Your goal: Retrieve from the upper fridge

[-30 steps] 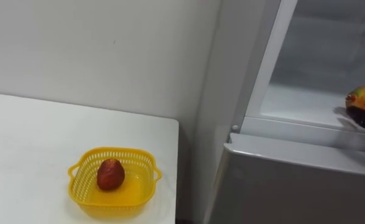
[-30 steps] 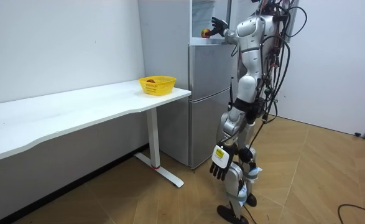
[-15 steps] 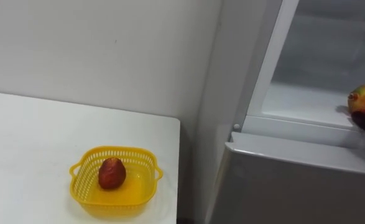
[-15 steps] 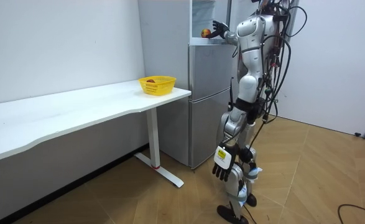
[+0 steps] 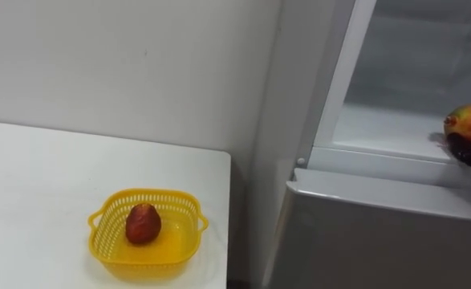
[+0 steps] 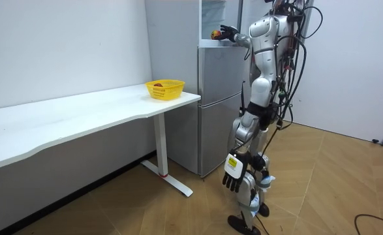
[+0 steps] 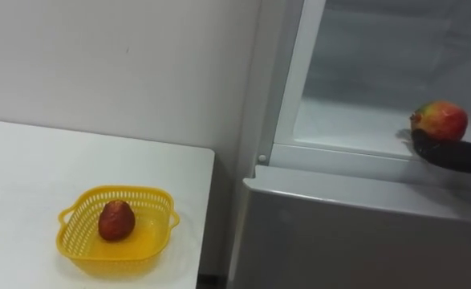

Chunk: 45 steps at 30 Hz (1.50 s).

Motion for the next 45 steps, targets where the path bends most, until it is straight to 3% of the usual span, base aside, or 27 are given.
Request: {"fn": "trace_joint_path", "kwargs": {"k": [7,26,27,28,29,36,45], "values": [[2,113,-14,-58,-6,27,125,0,-3,-154,128,112,0,3,412,0,-5,-70,-39,-1,-6,1,7,2,-2,7,-5,4,-9,0,0,0],[-27,162,-198,-82,-2,32,146,0,-189,-374,338,331,-2,3,1352,0,20,-178,-22,-10,-13,22,11,4,-5,-44,-6,41,-12,-5,-1,0],[-27,162,-198,-83,-3,32,146,0,-189,-374,338,332,-3,4,1382,16,18,-187,-20,-9,-13,22,12,5,-5,-53,-6,43,-13,-5,-2,0],[-27,162,-198,-85,-3,32,145,0,-189,-376,338,332,-5,9,1452,82,16,-204,-21,-7,-13,22,13,5,-5,-68,-6,44,-16,-6,-2,0],[-27,163,-195,-87,-6,31,146,0,-189,-378,338,332,-8,9,1505,100,16,-228,-22,-11,-13,20,13,5,-6,-69,-7,42,-17,-9,-3,0],[-36,166,-193,-82,-7,27,137,0,-192,-421,334,393,-29,1,1715,100,38,-328,-25,0,-10,-11,16,10,-13,-39,-5,9,-24,-17,-10,0],[-119,168,-196,-89,-14,11,136,0,-804,-617,802,992,-72,-17,1941,100,275,-313,15,-7,-17,-64,19,12,-17,-40,-15,-44,-52,-17,-11,1]]}}
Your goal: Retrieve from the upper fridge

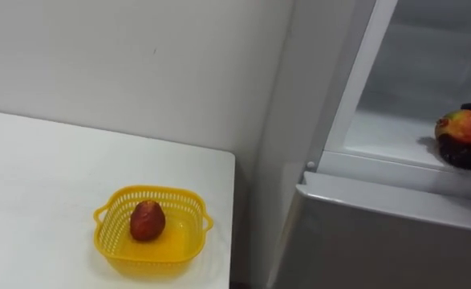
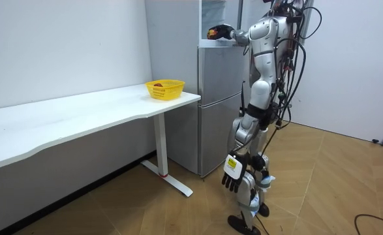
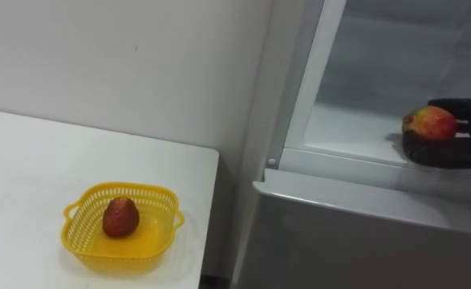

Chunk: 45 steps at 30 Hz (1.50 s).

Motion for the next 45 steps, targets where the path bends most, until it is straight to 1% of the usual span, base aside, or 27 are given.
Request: {"fn": "trace_joint_path", "kwargs": {"k": [4,11,15,16,17,18,22,24,26,29,33,36,38,42,45], "values": [[42,23,-2,0,0,9,0,0,-148,-1,30,-3,-365,14,101,100,20,1,1,-18,-14,-33,-1,0,1,9,-6,-15,-3,-3,5,0],[8,65,-12,3,-62,-7,12,0,-287,-2,310,-4,-379,-30,191,100,-40,-13,-39,-13,1,-48,2,0,0,49,7,-28,29,-1,3,0],[22,66,-27,6,-69,-19,14,0,-286,-1,344,-26,-443,-78,186,100,-30,27,-30,-5,0,-51,7,0,0,55,2,-27,47,0,3,0],[39,66,-28,6,-69,-24,14,0,-286,-1,343,-77,-530,-96,182,100,-38,17,-38,-2,-1,-51,6,0,0,53,2,-19,53,0,3,0],[54,66,-28,9,-68,-25,14,0,-286,-1,343,-151,-681,-106,181,100,-41,42,-20,-1,0,-51,6,0,0,53,3,-17,58,0,2,0],[57,66,-28,9,-60,-25,14,0,-284,-1,344,-200,-771,-105,182,100,-47,30,-29,0,0,-49,6,0,0,51,2,-23,63,1,2,0],[44,68,-27,10,-60,-68,29,0,-283,-1,345,-487,-1281,-103,98,100,-35,65,-19,-4,1,-50,1,0,0,54,5,-30,77,2,0,0],[33,67,-27,46,-58,-169,29,0,-263,1,344,-811,-1566,-96,71,100,-78,96,-13,4,2,-32,-3,0,0,52,7,-20,77,2,0,0],[21,67,-29,63,-58,-205,50,0,168,3,344,-1798,-1729,-94,-15,100,-108,113,-12,12,11,16,-9,0,-1,65,14,7,75,2,0,0],[-61,65,-44,79,-60,-254,124,0,530,9,407,-2713,-1728,-96,-22,100,-89,109,-12,18,17,37,-11,1,-1,62,19,30,52,2,0,-1],[-116,59,-35,77,-58,-274,165,0,809,9,423,-3817,-1960,-98,-53,100,-86,104,-10,6,14,36,-14,1,-1,42,16,16,42,2,1,0],[-156,59,-32,74,-58,-319,110,0,912,15,424,-4743,-2565,-149,-71,100,-72,112,-3,4,14,36,-18,0,-1,42,10,13,40,2,1,0],[-167,57,-36,68,-58,-418,63,0,945,37,424,-5409,-2674,-239,-118,100,-67,126,7,4,17,36,-18,0,-1,54,12,11,42,2,1,0],[-163,56,-48,68,-61,-419,51,0,963,66,409,-5781,-2774,-282,-185,100,-88,145,20,22,17,36,-15,0,-1,71,12,14,47,2,1,0],[-207,51,-53,90,-61,-420,111,0,1367,68,372,-6651,-3540,-220,-393,100,-112,197,47,12,24,78,-32,-1,-1,63,20,16,61,2,1,-2]]}}
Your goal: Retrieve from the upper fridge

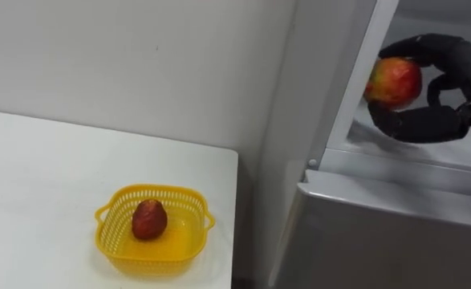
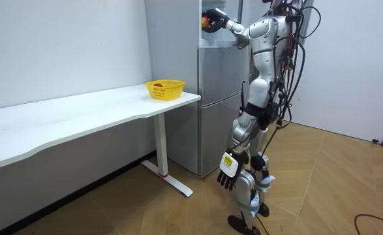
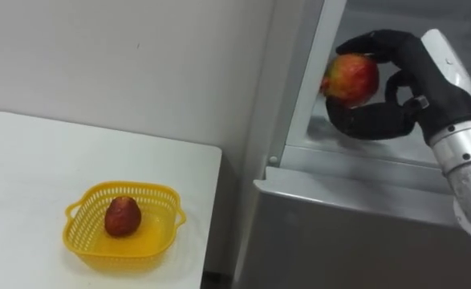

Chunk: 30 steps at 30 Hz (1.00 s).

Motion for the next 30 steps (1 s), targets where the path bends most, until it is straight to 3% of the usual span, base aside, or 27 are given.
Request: {"fn": "trace_joint_path", "kwargs": {"k": [5,9,14,20,26,30], "values": [[-90,-93,-4,32,-21,-94,242,0,344,4,-83,-1770,-1013,35,-229,100,-215,276,27,71,26,218,-56,-1,-1,-48,33,254,60,1,-2,-12],[-195,-95,-143,31,-43,-307,427,0,659,218,-82,-3165,-1522,-62,-514,100,-194,357,-5,206,62,371,-120,-1,-2,-52,45,446,142,1,-1,-13],[-313,-146,-166,80,-45,-503,469,0,1533,1273,-50,-5156,-2028,-949,-551,100,-202,394,-13,204,60,377,-114,-1,-1,-42,71,443,139,1,-1,0],[-346,-296,-403,417,-24,-569,531,0,1537,2027,-51,-5438,-3003,-1470,-553,100,-190,576,-31,311,75,377,-161,-14,10,61,44,387,169,4,0,0],[-367,-474,-398,487,-27,-569,164,0,1535,2703,147,-5851,-3958,-1510,-320,100,-21,859,-75,356,71,385,-143,-8,-4,73,63,365,181,7,-8,0],[-680,-423,-605,730,-26,-575,134,0,1535,2754,1118,-5843,-4202,-1490,-61,100,167,746,-99,250,88,382,-142,15,-38,-62,69,395,247,8,-18,0]]}}
